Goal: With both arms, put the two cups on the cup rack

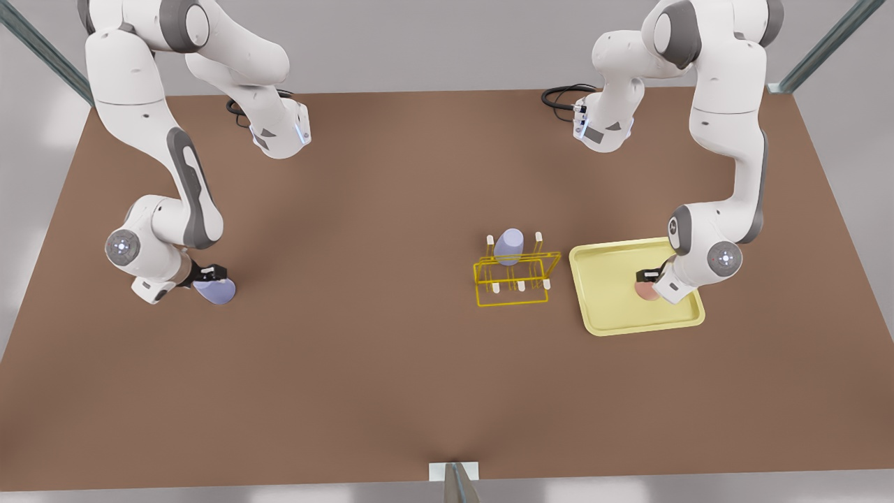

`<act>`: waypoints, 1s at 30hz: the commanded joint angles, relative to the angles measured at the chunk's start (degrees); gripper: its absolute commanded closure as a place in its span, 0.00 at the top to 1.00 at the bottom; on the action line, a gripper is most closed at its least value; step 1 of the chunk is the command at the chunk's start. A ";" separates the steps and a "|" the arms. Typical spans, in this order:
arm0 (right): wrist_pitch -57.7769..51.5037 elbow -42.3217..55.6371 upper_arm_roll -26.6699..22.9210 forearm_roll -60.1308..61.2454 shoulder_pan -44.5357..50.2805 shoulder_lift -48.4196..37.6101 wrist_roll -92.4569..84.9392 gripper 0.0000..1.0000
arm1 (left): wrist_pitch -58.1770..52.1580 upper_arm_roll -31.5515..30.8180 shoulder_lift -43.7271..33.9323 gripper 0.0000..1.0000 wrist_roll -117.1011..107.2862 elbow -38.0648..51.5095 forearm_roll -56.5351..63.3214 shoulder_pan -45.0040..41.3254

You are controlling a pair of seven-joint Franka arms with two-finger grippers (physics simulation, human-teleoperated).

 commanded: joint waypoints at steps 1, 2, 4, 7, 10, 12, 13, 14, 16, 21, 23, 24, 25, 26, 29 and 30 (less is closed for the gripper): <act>1.97 -0.27 0.00 0.12 0.12 0.05 -3.33 1.00 | 0.17 0.00 0.04 0.81 1.42 0.02 -0.17 -0.09; 2.15 -0.27 0.09 0.12 0.30 0.22 -3.33 1.00 | 0.17 0.00 0.39 0.82 1.51 0.11 -0.17 -0.18; 3.55 -0.27 0.18 0.12 0.56 1.10 -3.24 1.00 | 0.17 0.00 0.48 0.82 1.51 0.11 -0.17 -0.18; 4.08 -0.27 0.18 0.12 0.56 1.28 -3.24 1.00 | 0.08 0.00 0.22 0.82 1.42 0.11 -0.17 0.17; 4.08 -0.53 0.18 0.12 0.48 1.63 -3.24 1.00 | -0.45 0.00 -0.57 0.81 1.42 0.11 -0.17 0.35; 4.08 -0.62 0.18 0.12 0.56 1.72 -3.24 1.00 | -1.32 -0.17 -1.45 0.81 1.42 0.11 -0.17 0.26; 4.08 -0.62 0.18 0.12 0.48 1.81 -3.24 1.00 | -2.90 -0.26 -2.24 0.82 1.42 0.20 -0.17 -0.09; 3.99 -0.71 0.18 0.12 0.56 1.63 -3.24 1.00 | -5.80 -0.26 -3.30 0.82 1.42 0.37 -0.17 -0.26; 3.91 -2.29 0.18 0.12 0.48 0.66 -3.24 1.00 | -10.81 -0.44 -6.02 0.82 1.07 0.73 -0.17 -1.14; 3.73 -2.29 0.18 0.12 0.39 0.66 -3.33 1.00 | -26.99 -13.62 -5.15 0.82 -13.60 18.04 -3.69 -1.23; 3.73 -2.20 0.18 0.12 0.39 0.84 -3.68 0.96 | -26.90 -16.25 -4.01 0.82 -13.87 20.14 -3.77 -1.23; 3.82 -1.94 0.18 0.12 0.39 1.02 -3.68 0.96 | -26.99 -18.01 -3.21 0.82 -14.57 21.64 -3.77 -1.23; 3.91 -1.67 0.18 0.12 0.30 1.37 -3.68 0.96 | -27.17 -18.89 -2.95 0.82 -17.91 24.98 -3.86 -1.23; 3.91 -1.59 0.18 0.12 0.21 1.54 -3.68 0.96 | -27.61 -18.89 -2.95 0.82 -19.31 26.48 -4.83 -1.23; 4.43 -1.32 0.18 0.12 0.21 2.42 -3.68 0.95 | -31.29 -22.15 -2.42 0.82 -20.73 27.27 -5.80 -1.49; 4.43 -1.41 0.18 0.12 0.30 2.42 -3.68 0.95 | -32.18 -22.50 -1.81 0.82 -20.64 27.18 -5.80 -1.58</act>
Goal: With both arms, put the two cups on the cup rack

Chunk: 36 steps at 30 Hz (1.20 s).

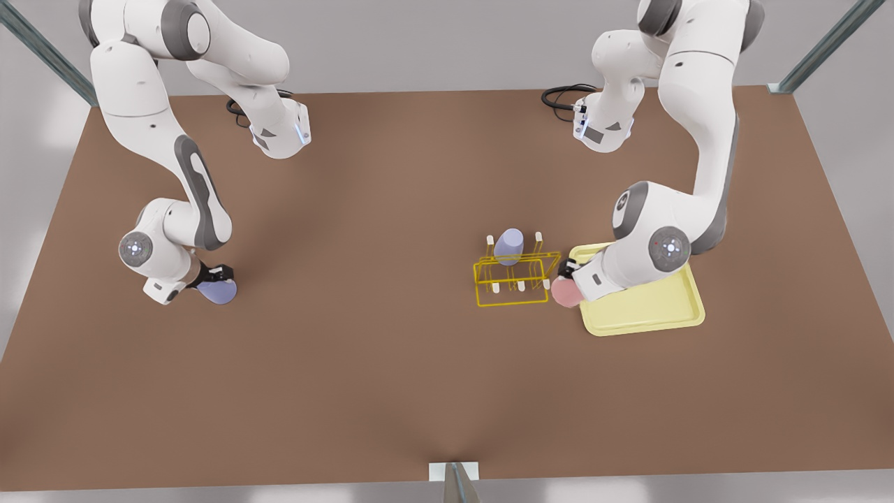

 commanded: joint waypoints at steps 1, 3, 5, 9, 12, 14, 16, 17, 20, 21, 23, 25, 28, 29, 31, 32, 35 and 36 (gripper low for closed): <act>0.24 0.02 0.00 0.12 0.04 0.04 -1.22 0.92 | -6.35 -0.76 0.36 0.82 -16.96 -0.02 1.34 -0.55; 0.24 0.02 0.00 0.12 0.04 -0.05 -1.22 0.89 | -6.18 -2.24 1.24 0.82 -18.54 -0.02 1.34 -1.08; -0.20 0.11 0.00 0.12 0.04 -0.14 -1.31 0.89 | -5.74 -2.78 2.30 0.82 -18.72 -0.02 1.34 -1.70; -0.38 0.20 0.09 0.12 0.04 -0.40 -1.31 0.88 | -4.25 -2.78 3.44 0.82 -18.63 -0.02 1.34 -1.17; -0.38 0.55 0.17 0.12 0.12 -0.05 -1.31 0.87 | -3.10 -2.78 4.67 0.85 -18.54 -0.02 1.43 -1.08; -0.29 0.55 0.17 0.12 0.12 0.47 -1.31 0.87 | -3.01 -2.78 5.02 1.00 -18.54 -0.02 1.43 -1.08; -0.20 0.55 0.17 0.12 0.12 0.65 -1.31 0.87 | -3.01 -2.78 5.02 1.00 -18.54 -0.11 1.52 -1.08; -0.29 0.55 0.17 0.12 0.12 0.65 -1.31 0.85 | -3.01 -2.78 5.11 1.00 -18.54 -0.11 1.52 -1.08; -0.38 0.55 0.26 0.21 0.12 0.48 -1.31 0.82 | -3.63 -2.69 5.20 1.00 -18.54 -1.52 1.87 -1.08; -0.47 0.55 0.17 0.12 0.12 0.39 -1.31 0.82 | -3.89 -2.78 5.55 1.00 -18.63 -1.52 1.87 -1.08; -1.08 0.90 0.26 0.12 0.12 0.12 -1.40 0.81 | -5.21 -2.69 5.81 1.00 -18.63 -1.61 1.87 -1.00; -1.08 0.99 0.26 0.12 0.12 0.12 -1.40 0.81 | -5.21 -2.78 5.64 1.00 -20.21 -1.61 1.87 -1.08; -3.10 1.95 2.19 0.47 0.21 -1.02 -1.40 0.81 | -5.21 -2.69 5.55 1.00 -20.12 -1.52 1.87 -1.00; -4.24 2.75 4.39 0.56 0.30 -1.90 -1.31 0.81 | -6.35 -2.69 5.46 1.00 -20.12 -1.52 1.87 -1.00; -4.42 2.92 9.14 1.09 0.30 -3.22 -0.34 0.81 | -7.23 -2.69 5.37 1.00 -20.21 -1.52 1.96 -1.00; -4.86 3.01 11.60 4.60 0.30 -3.92 -0.34 0.81 | -7.32 -2.69 5.37 1.00 -20.30 -1.52 1.96 -1.00; -6.62 5.21 17.31 8.91 0.48 -4.36 2.21 0.81 | -8.11 -2.69 5.37 1.00 -21.00 -1.52 1.96 -0.82; -6.62 6.52 19.16 9.70 0.56 -4.45 2.30 0.81 | -8.11 -2.69 5.37 1.00 -21.00 -1.52 1.96 -0.73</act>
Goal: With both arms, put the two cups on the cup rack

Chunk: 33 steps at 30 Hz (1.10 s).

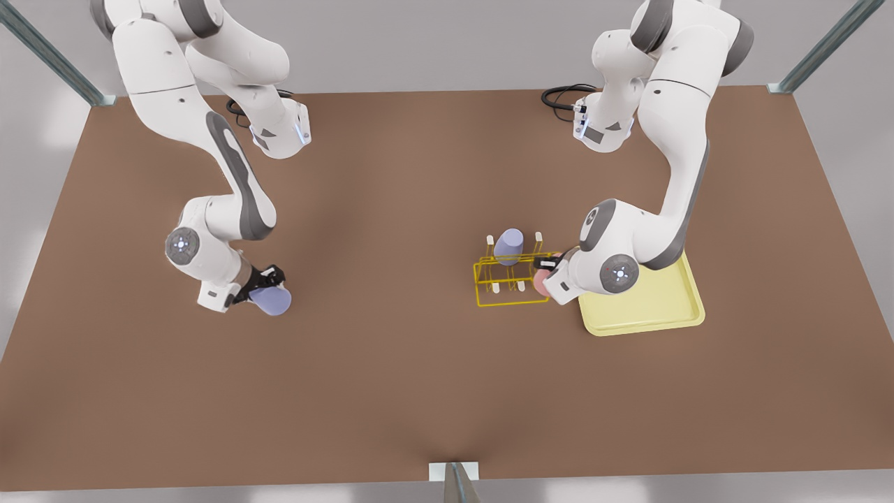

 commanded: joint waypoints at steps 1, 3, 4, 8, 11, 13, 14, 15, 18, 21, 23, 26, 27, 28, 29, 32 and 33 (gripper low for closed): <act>-2.19 1.30 2.82 6.06 0.02 -0.09 3.28 0.81 | -2.19 -0.08 -0.07 1.00 -6.00 0.01 1.21 0.06; -2.19 3.59 4.85 11.34 1.60 0.79 3.71 0.81 | -2.19 -0.08 -0.07 1.00 -6.00 0.01 1.30 0.14; -2.19 5.43 4.85 11.78 3.53 1.67 6.96 0.81 | -2.19 -0.08 -0.07 1.00 -6.00 0.18 1.30 0.14; -2.10 14.39 4.85 15.91 13.37 5.53 17.42 0.81 | -2.10 -0.08 -0.16 1.00 -6.26 2.29 0.68 0.15; -2.19 21.86 4.85 15.91 17.95 9.31 24.10 0.81 | -5.44 -0.08 -0.16 1.00 -7.67 8.08 0.59 0.06; -2.37 26.87 4.94 16.00 20.14 12.30 27.53 0.81 | -8.96 0.10 -0.16 1.00 -11.52 13.36 0.24 0.41; -2.72 29.16 5.90 16.00 20.23 13.71 27.89 0.81 | -13.35 0.10 -0.16 1.00 -11.89 18.37 0.68 0.76; -2.63 31.27 6.69 16.88 20.67 15.20 27.89 0.81 | -15.46 0.01 -0.24 1.00 -9.08 21.45 2.52 1.46; -2.02 34.52 6.69 19.96 22.70 17.66 27.71 0.81 | -12.92 9.24 -12.81 1.00 14.66 10.46 13.07 -1.61; -2.02 39.62 6.69 23.03 23.75 20.92 27.80 0.81 | -18.89 9.85 -12.11 1.00 14.83 14.07 12.99 1.55; -1.93 43.31 6.69 25.66 25.24 23.37 27.71 0.81 | -22.14 9.85 -12.46 1.00 14.83 14.24 12.37 2.08; -2.72 47.79 6.61 27.16 27.26 24.70 31.22 0.81 | -25.92 9.41 -12.73 1.00 14.92 14.42 12.37 1.90; -3.50 49.20 6.52 26.81 27.62 25.31 31.93 0.81 | -26.01 9.41 -12.73 1.00 14.92 15.03 12.37 1.99; -5.35 51.48 5.47 26.55 28.76 26.54 31.93 0.81 | -26.01 9.50 -12.73 1.00 15.01 15.30 12.46 1.99; -6.50 53.33 4.59 26.46 29.55 27.68 32.02 0.81 | -26.01 9.59 -12.64 1.00 15.01 15.30 12.37 2.08; -8.43 55.88 4.23 24.53 29.90 30.23 32.98 0.81 | -26.01 9.68 -12.73 1.00 14.92 15.39 12.28 2.08; -9.31 57.46 4.15 24.18 29.90 31.37 33.42 0.81 | -26.01 9.59 -12.73 1.00 14.92 15.39 12.28 2.08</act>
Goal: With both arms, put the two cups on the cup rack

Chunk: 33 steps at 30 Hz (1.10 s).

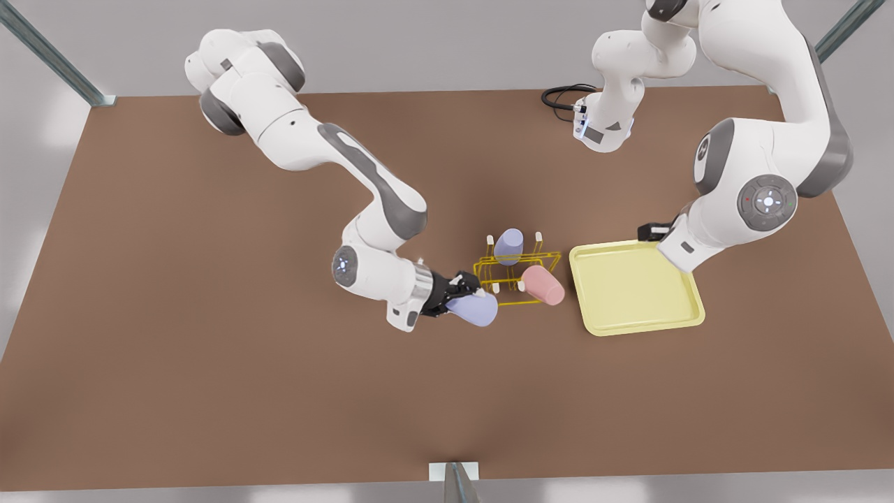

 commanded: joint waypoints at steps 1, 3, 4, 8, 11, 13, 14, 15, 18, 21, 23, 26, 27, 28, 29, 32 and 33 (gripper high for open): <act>-3.38 1.09 0.02 -2.00 0.41 1.03 11.33 0.81 | -1.98 -0.03 -0.08 1.00 7.44 0.04 0.04 -0.02; -6.36 1.09 0.02 -2.09 0.41 1.11 11.42 0.81 | -2.15 -0.03 -0.08 1.00 7.53 0.04 0.04 -0.02; -8.03 1.09 0.02 -2.00 0.41 1.03 11.51 0.81 | -2.41 -0.03 -0.08 1.00 7.53 0.04 0.04 -0.02; -10.23 1.09 0.20 -2.00 0.50 1.11 12.65 0.81 | -2.50 -0.20 -0.08 1.00 7.53 -0.05 0.04 -0.02; -10.23 1.71 0.55 -2.00 0.41 2.17 12.39 0.81 | -2.59 -0.20 -0.08 1.00 7.44 -0.05 0.04 -0.19; -10.23 1.71 0.99 -1.91 0.50 2.26 12.04 0.81 | -3.56 -1.08 -0.08 1.00 7.35 0.04 0.04 -0.10; -10.23 2.23 0.99 -1.91 0.50 3.13 11.69 0.81 | -3.65 -1.17 -0.08 1.00 7.35 -0.05 0.04 -0.19; -10.50 3.28 0.99 -2.00 0.41 3.92 11.60 0.81 | -3.56 -1.61 -0.08 1.00 7.26 0.04 0.05 -0.10; -10.50 4.34 1.08 -2.00 0.50 5.16 11.42 0.81 | -3.56 -1.70 -0.08 1.00 7.26 0.04 0.13 -0.10; -10.32 5.92 0.99 -1.82 1.29 6.30 11.51 0.81 | -3.65 -1.87 -0.08 1.00 7.17 0.04 0.13 -0.19; -10.23 5.92 1.08 -1.74 1.90 6.39 11.51 0.81 | -3.65 -1.96 -0.08 1.00 7.09 0.04 0.13 -0.19; -10.15 5.92 1.34 -1.47 2.26 6.39 11.42 0.81 | -3.65 -2.05 -0.08 1.00 7.00 0.04 0.13 -0.37; -10.23 5.84 1.78 -1.56 2.26 6.39 11.33 0.81 | -3.65 -2.05 -0.08 1.00 7.00 0.04 0.13 -0.37; -10.15 5.84 2.04 -1.47 2.26 6.39 11.33 0.81 | -3.65 -2.05 -0.08 1.00 7.00 0.04 0.13 -0.37; -10.23 5.84 2.22 -1.47 2.26 6.39 11.33 0.81 | -3.65 -2.05 -0.08 1.00 7.00 0.04 0.13 -0.37; -10.15 5.84 2.22 -1.56 2.78 6.91 10.98 0.81 | -3.65 -2.05 -0.08 1.00 7.00 0.04 0.22 -0.37; -10.15 5.84 2.22 -1.56 2.96 7.18 10.98 0.81 | -3.65 -2.05 -0.08 1.00 7.00 0.04 0.22 -0.37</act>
